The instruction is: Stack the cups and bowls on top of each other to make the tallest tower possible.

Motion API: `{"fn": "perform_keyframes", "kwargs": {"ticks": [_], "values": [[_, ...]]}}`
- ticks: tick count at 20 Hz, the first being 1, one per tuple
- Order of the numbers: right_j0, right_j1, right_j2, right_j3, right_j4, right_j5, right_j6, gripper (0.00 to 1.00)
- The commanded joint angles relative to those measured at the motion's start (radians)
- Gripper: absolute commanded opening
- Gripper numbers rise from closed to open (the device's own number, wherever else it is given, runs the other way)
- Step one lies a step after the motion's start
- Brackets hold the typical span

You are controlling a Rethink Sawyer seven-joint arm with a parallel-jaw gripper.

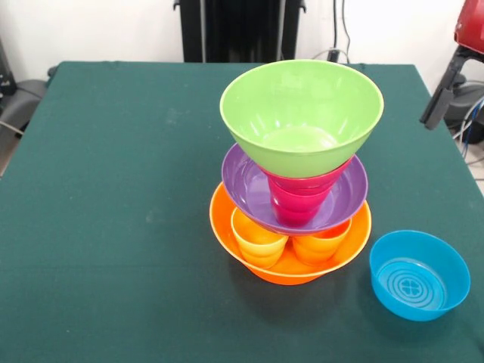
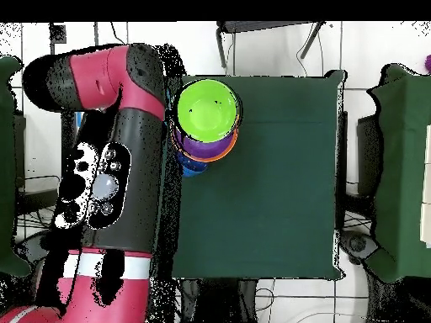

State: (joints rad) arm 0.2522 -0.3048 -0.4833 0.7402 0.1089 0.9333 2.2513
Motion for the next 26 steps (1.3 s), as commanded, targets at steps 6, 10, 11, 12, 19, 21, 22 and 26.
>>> {"fn": "perform_keyframes", "kwargs": {"ticks": [6,10,11,12,19,21,22,26], "values": [[-0.091,0.032,0.181,-0.105,0.064,0.248,-0.078,1.00],[-0.106,0.191,0.119,-0.445,0.124,0.468,-0.007,1.00],[-0.111,0.220,0.103,-0.498,0.143,0.495,0.005,1.00],[-0.114,0.243,0.084,-0.536,0.165,0.514,0.020,1.00],[-0.151,0.366,-0.131,-0.687,0.415,0.569,0.067,1.00],[-0.153,0.383,-0.196,-0.696,0.476,0.555,0.072,1.00],[-0.155,0.393,-0.229,-0.700,0.497,0.539,0.069,1.00],[-0.179,0.433,-0.366,-0.718,0.569,0.477,0.035,1.00]]}}
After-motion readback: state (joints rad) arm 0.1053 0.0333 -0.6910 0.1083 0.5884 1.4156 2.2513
